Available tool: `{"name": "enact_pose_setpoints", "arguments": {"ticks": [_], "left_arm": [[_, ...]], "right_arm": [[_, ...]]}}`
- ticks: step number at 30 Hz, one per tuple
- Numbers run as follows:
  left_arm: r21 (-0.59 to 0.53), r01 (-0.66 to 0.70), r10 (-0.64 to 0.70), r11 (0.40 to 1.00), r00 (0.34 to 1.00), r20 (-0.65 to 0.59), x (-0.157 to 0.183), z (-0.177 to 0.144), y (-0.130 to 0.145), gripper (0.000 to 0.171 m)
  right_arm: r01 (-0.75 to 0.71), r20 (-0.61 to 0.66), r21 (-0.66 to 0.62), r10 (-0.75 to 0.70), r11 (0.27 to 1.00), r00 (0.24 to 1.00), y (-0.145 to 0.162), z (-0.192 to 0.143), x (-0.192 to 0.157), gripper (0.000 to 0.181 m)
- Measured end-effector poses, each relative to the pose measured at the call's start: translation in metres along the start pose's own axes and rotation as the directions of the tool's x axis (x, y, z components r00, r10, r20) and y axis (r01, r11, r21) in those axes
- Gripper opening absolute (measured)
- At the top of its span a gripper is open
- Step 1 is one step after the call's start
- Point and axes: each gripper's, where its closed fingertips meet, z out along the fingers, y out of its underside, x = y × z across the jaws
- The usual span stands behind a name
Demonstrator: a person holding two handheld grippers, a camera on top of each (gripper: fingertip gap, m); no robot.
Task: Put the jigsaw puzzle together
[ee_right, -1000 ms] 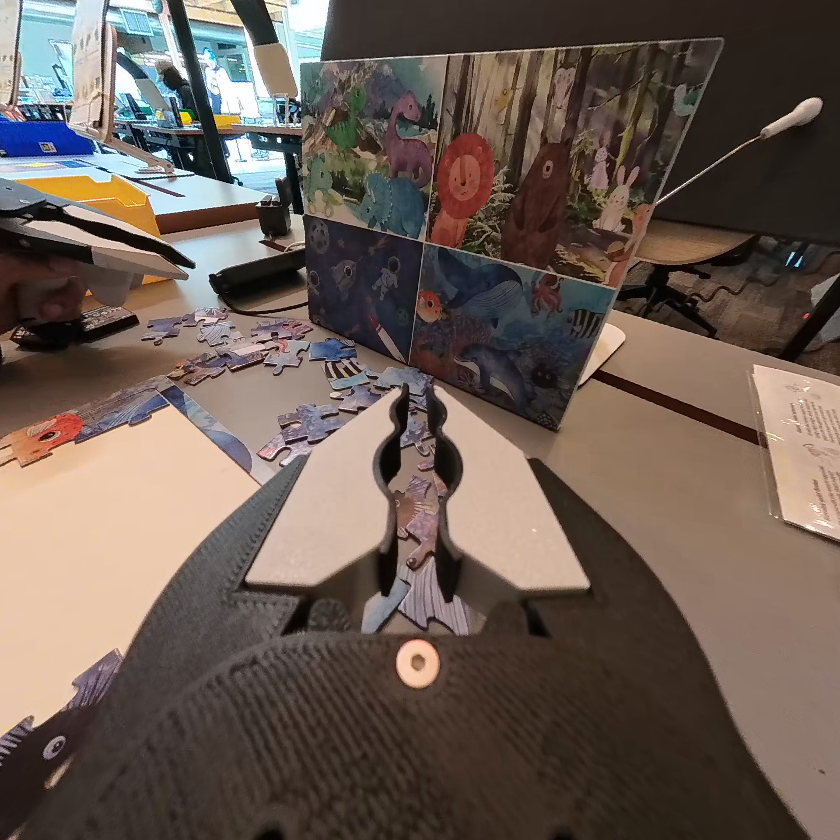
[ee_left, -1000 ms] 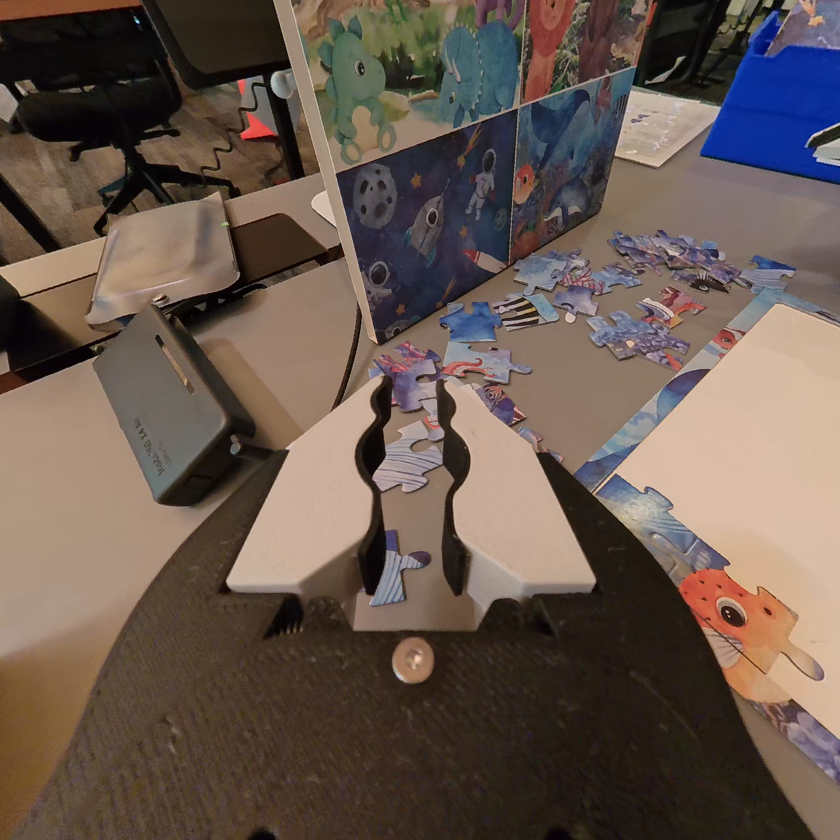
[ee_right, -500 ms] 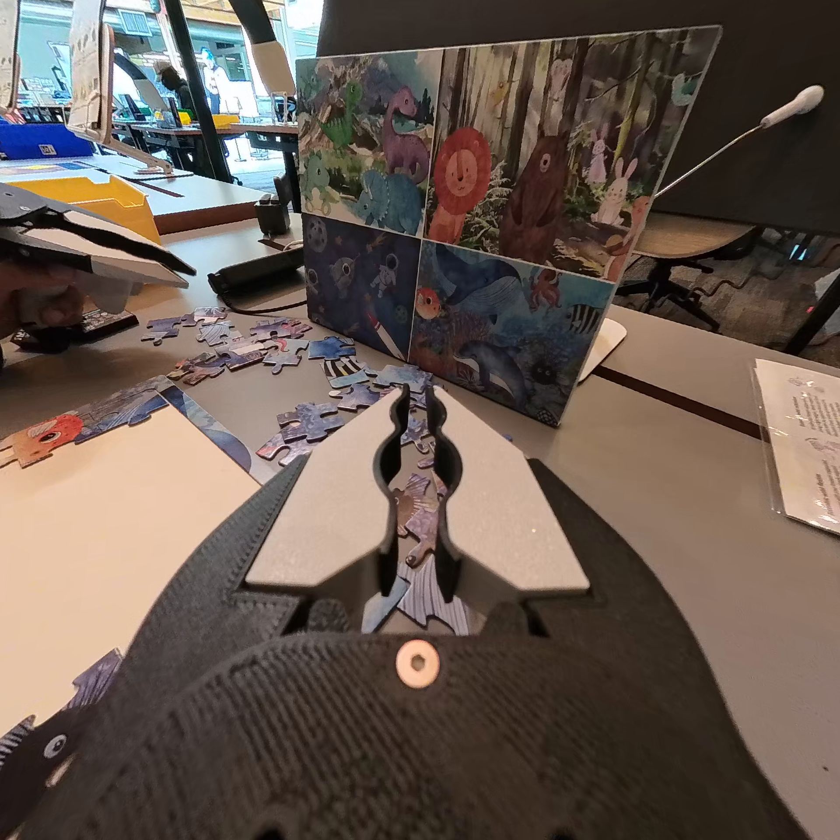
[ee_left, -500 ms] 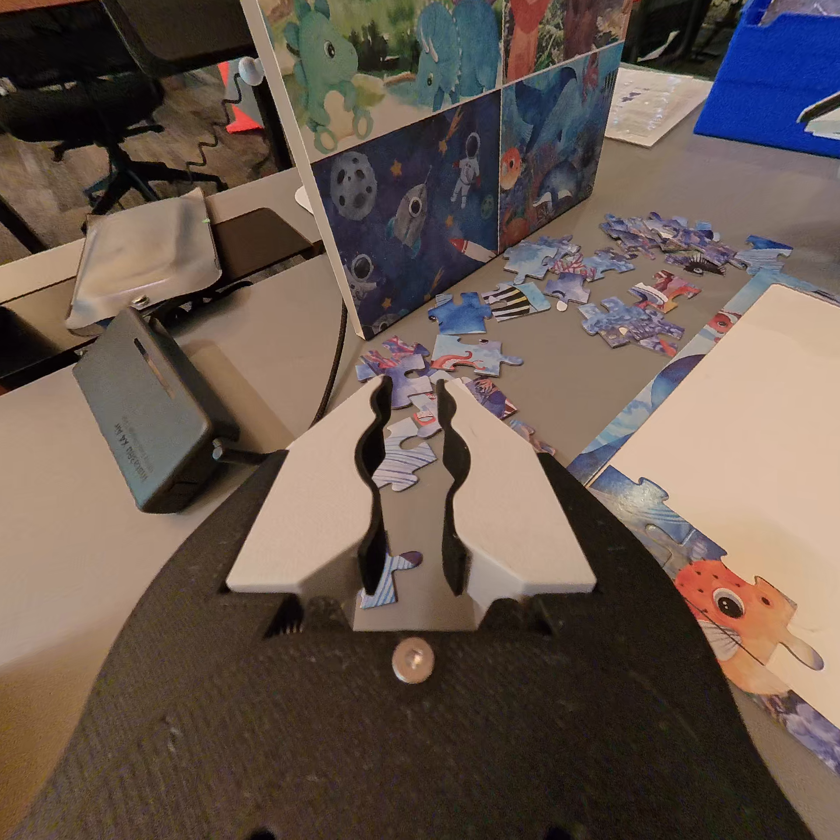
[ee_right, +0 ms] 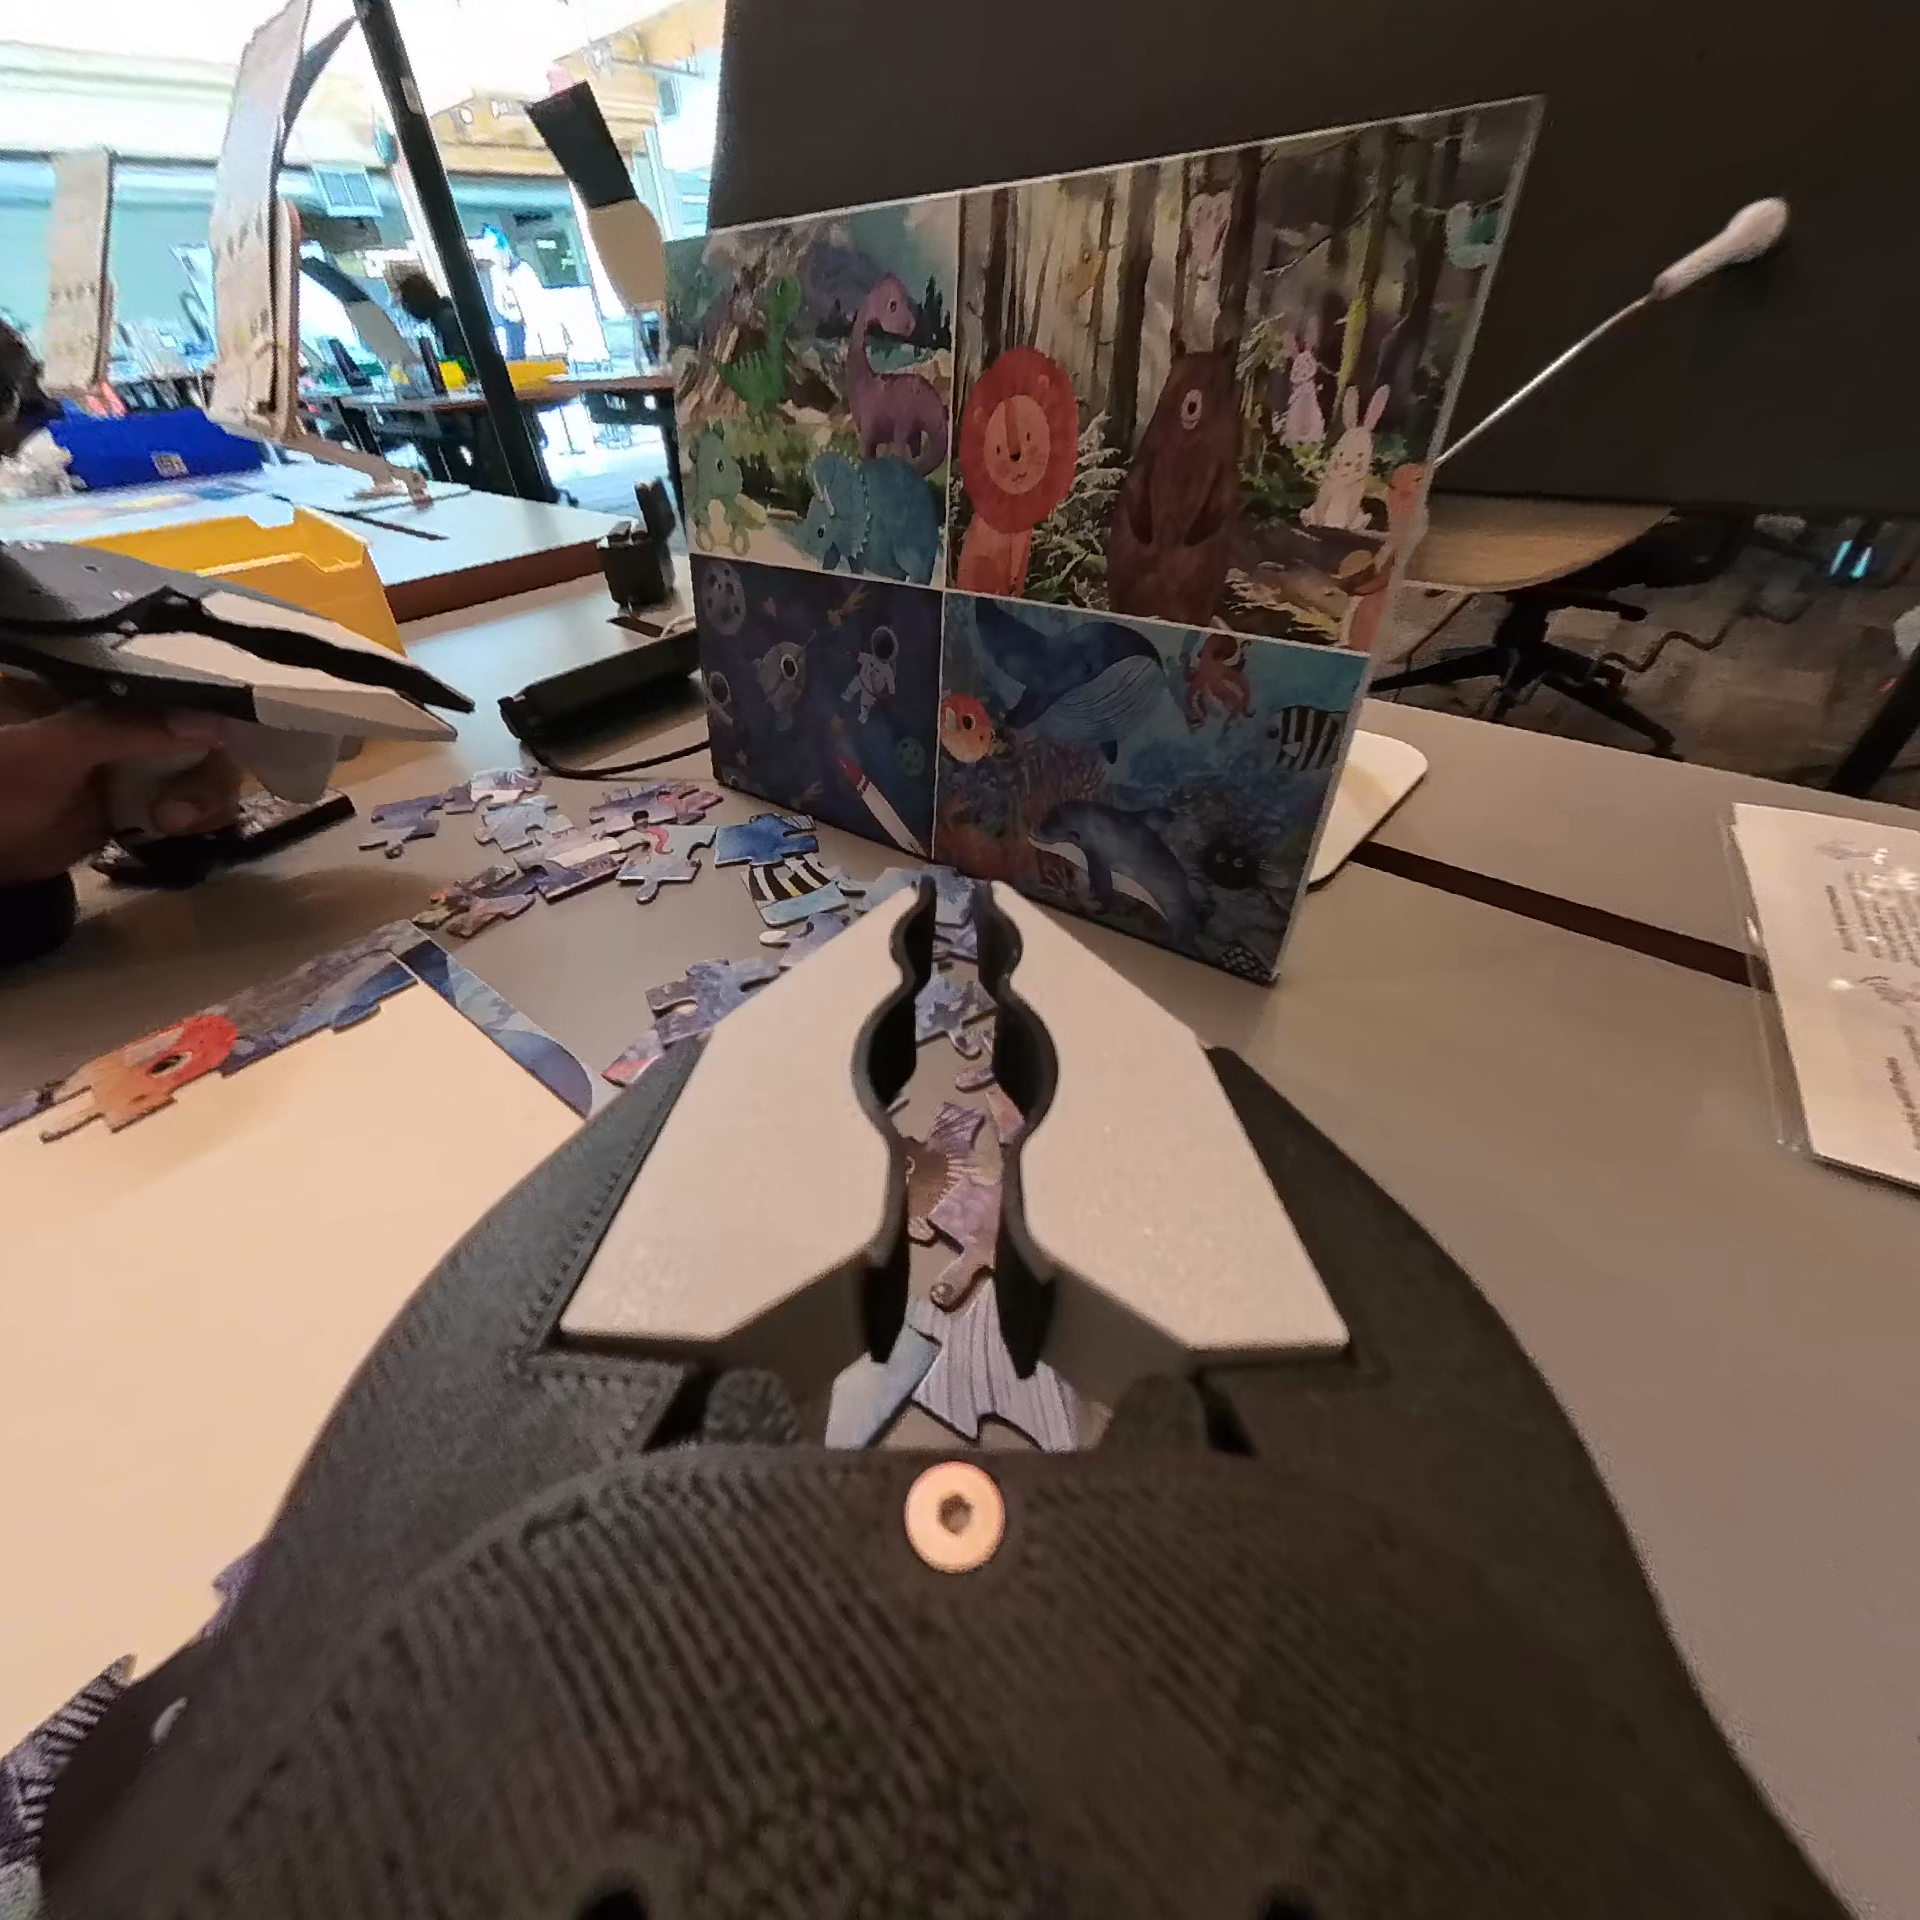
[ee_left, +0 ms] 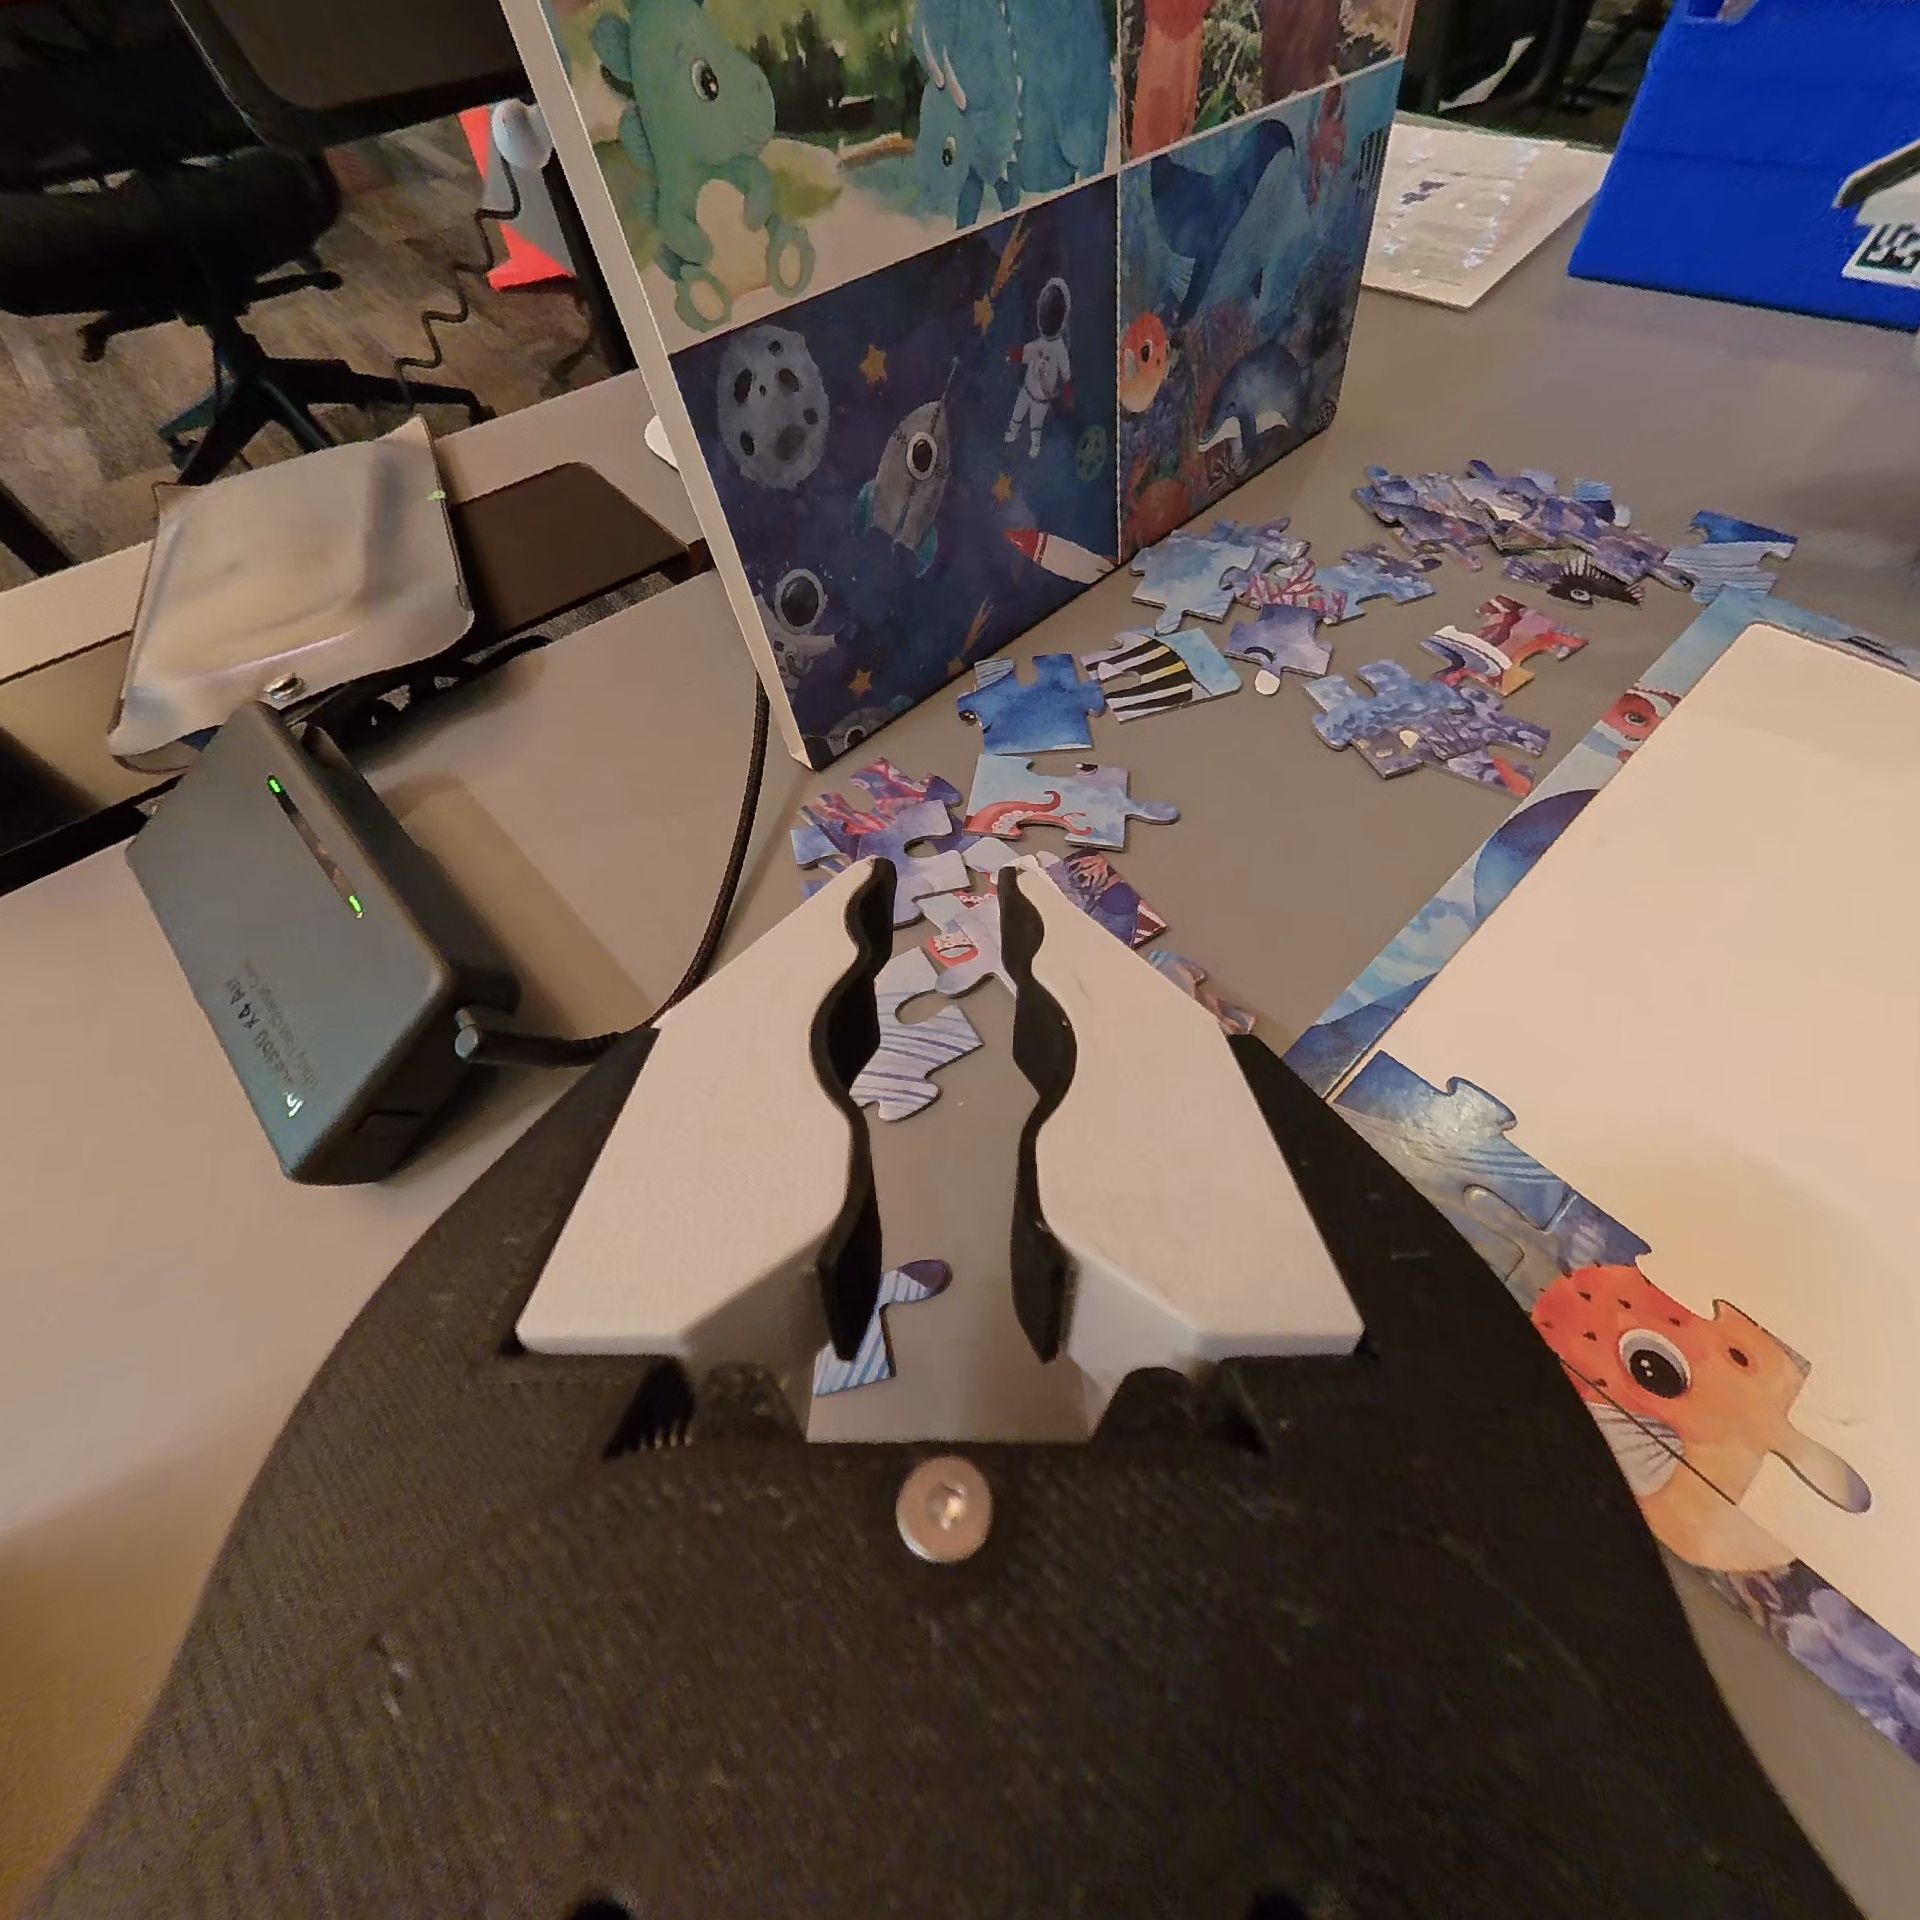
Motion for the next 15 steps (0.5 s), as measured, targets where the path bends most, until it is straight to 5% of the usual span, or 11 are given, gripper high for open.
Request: {"name": "enact_pose_setpoints", "arguments": {"ticks": [15], "left_arm": [[-0.014, -0.021, 0.021, 1.0, 1.0, 0.004, 0.002, 0.001, 0.002, 0.019]], "right_arm": [[-0.027, -0.027, 0.037, 0.028, 0.999, 0.999, -0.008, -0.01, 0.012, 0.006]]}}
